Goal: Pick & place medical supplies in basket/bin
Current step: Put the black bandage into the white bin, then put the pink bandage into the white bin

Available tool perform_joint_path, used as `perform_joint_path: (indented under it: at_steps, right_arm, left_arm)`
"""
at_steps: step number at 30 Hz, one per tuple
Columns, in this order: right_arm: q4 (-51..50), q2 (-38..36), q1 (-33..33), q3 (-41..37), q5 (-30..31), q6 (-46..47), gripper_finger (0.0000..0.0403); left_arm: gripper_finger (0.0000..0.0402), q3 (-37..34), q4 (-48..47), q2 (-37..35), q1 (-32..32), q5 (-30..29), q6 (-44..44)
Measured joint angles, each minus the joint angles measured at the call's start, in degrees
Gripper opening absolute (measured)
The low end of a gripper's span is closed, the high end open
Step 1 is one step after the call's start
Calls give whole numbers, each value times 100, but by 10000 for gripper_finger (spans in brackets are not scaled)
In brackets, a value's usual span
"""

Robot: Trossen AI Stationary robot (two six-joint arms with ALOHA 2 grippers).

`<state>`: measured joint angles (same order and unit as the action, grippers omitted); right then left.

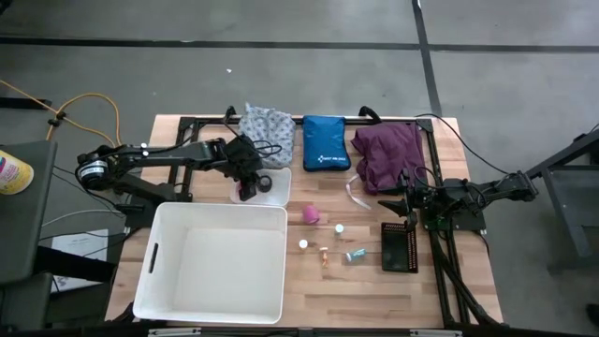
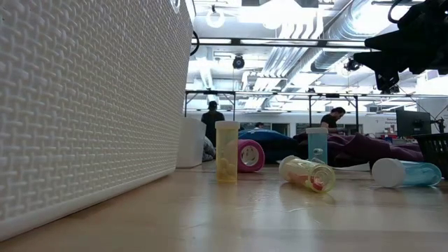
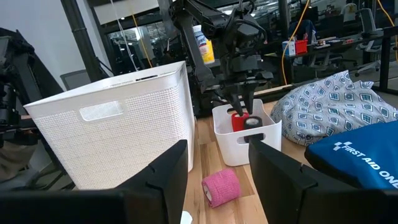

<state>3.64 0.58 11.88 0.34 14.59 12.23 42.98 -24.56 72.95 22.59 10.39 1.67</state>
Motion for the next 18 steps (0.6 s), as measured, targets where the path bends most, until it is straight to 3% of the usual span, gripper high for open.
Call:
perform_joint_path:
  at_steps: [5,18]
  right_arm:
    - [2,0,-1,2,0,-2,158]
    - [2,1,-2,2,0,-1,158]
  left_arm:
    - [132,0,-1,0,0,2,-9]
    - [134,296,48,-247,136,58,40]
